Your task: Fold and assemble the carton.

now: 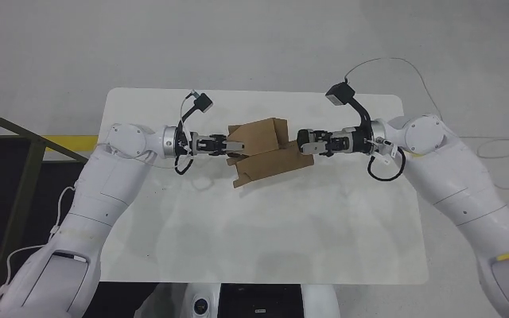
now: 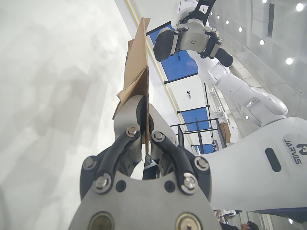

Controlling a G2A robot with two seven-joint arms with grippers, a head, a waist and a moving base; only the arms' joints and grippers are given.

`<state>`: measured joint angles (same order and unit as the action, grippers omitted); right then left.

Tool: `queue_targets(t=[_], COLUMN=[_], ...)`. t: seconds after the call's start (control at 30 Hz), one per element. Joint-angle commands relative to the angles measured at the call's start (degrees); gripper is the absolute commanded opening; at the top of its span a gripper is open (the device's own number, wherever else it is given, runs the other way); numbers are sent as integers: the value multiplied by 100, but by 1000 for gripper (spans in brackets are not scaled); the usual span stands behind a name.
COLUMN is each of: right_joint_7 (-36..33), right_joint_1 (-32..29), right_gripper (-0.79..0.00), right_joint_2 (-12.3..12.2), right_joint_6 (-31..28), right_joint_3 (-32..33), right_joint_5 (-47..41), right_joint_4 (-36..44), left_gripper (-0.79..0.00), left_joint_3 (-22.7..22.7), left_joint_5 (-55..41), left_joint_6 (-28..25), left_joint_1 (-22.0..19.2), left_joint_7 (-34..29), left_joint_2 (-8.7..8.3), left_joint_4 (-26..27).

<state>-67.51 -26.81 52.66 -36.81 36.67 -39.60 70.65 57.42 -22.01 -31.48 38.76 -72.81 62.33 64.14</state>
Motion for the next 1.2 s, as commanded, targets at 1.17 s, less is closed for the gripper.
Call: queue_targets(t=[1.17], right_joint_7=[280], right_joint_1=[494], right_gripper=[-212], right_joint_2=[202], right_joint_6=[-280], right_joint_3=[-884], right_joint_5=[-645], right_joint_4=[-298], left_gripper=[-785], left_joint_3=[-174], left_joint_5=[-473], left_joint_6=[165], left_joint_1=[41], left_joint_7=[-165], left_joint_2=[-134], left_joint_4=[451])
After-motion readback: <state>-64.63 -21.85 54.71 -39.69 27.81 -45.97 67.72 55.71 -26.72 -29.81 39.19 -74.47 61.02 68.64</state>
